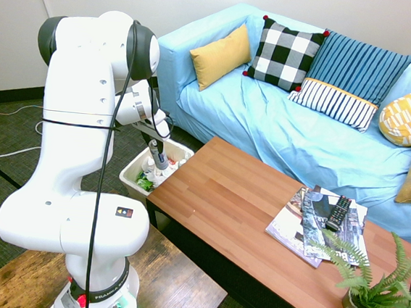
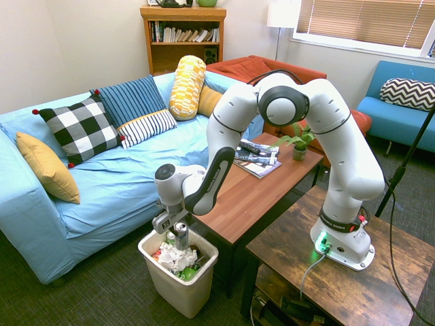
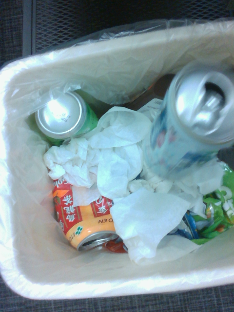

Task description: Throw the can in the trash bin

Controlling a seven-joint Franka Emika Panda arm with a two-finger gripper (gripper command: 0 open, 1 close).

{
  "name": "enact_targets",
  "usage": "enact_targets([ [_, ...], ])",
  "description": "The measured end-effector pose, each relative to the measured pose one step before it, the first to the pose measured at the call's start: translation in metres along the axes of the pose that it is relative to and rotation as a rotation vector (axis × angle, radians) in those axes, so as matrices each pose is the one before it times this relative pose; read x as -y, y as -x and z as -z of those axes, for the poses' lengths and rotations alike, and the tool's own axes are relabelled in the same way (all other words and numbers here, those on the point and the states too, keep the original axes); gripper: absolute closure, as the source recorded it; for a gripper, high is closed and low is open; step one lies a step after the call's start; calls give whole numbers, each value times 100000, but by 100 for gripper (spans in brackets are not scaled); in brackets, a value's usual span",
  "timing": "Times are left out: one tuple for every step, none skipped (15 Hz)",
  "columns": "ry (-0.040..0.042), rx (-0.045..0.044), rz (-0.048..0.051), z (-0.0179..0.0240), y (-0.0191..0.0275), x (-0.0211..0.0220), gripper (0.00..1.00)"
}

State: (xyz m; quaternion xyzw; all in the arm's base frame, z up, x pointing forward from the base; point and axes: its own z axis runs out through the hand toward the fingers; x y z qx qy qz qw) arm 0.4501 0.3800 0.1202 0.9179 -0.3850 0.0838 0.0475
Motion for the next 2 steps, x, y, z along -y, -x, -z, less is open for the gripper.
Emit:
enact_targets([
  [-507, -791, -464, 185, 317, 179, 0],
  [-516, -948, -1051, 206, 298, 176, 0],
])
